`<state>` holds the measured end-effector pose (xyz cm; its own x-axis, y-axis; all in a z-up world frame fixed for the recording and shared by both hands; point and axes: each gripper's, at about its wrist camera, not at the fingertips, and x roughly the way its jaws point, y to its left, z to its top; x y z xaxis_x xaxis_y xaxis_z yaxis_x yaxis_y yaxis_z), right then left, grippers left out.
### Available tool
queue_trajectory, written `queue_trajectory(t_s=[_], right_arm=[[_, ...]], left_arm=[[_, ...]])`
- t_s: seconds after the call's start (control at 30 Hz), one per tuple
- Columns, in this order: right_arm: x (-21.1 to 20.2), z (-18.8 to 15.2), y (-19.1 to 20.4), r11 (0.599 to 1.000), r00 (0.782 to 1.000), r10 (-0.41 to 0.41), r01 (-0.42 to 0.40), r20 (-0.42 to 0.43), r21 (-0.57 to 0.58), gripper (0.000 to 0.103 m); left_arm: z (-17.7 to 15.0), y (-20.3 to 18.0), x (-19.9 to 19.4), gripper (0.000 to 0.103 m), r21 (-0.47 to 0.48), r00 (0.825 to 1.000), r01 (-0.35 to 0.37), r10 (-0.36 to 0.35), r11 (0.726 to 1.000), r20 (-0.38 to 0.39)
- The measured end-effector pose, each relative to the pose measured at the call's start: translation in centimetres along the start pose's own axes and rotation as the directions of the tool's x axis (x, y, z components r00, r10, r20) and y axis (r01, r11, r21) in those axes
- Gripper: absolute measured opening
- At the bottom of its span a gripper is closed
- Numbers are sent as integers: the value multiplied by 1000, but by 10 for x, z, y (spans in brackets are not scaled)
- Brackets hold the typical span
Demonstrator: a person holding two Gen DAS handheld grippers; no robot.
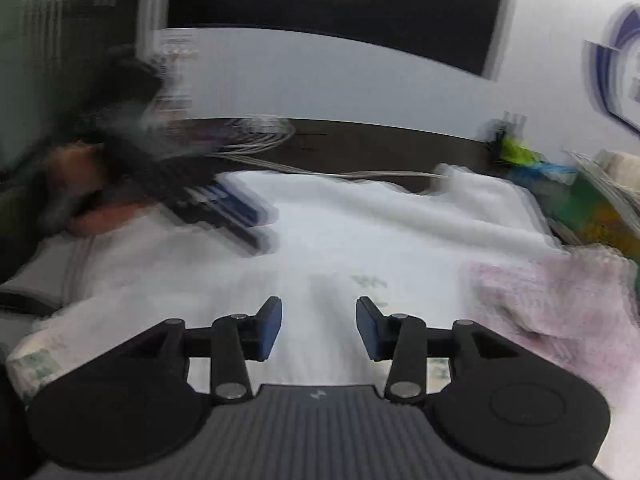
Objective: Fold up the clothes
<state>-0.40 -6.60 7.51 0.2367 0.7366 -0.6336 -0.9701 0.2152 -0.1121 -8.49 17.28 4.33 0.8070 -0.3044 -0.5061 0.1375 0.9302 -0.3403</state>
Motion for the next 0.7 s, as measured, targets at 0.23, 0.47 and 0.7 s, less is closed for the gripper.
queue_trajectory(t_s=[0.23, 0.47, 0.7], right_arm=[[18, -12, 20, 994, 992, 110, -110, -69, -6, 2], [25, -17, 6, 1000, 999, -3, 4, -44, 30, 74], [24, -12, -6, 985, 990, 134, -129, -40, 113, 5]], left_arm=[[-21, -22, -13, 69, 60, 998, 55, -55, 997, 1], [-37, -19, -11, 69, 36, 997, 72, -72, 997, -8], [-43, -7, -11, 69, 5, 998, 69, -69, 998, -2]])
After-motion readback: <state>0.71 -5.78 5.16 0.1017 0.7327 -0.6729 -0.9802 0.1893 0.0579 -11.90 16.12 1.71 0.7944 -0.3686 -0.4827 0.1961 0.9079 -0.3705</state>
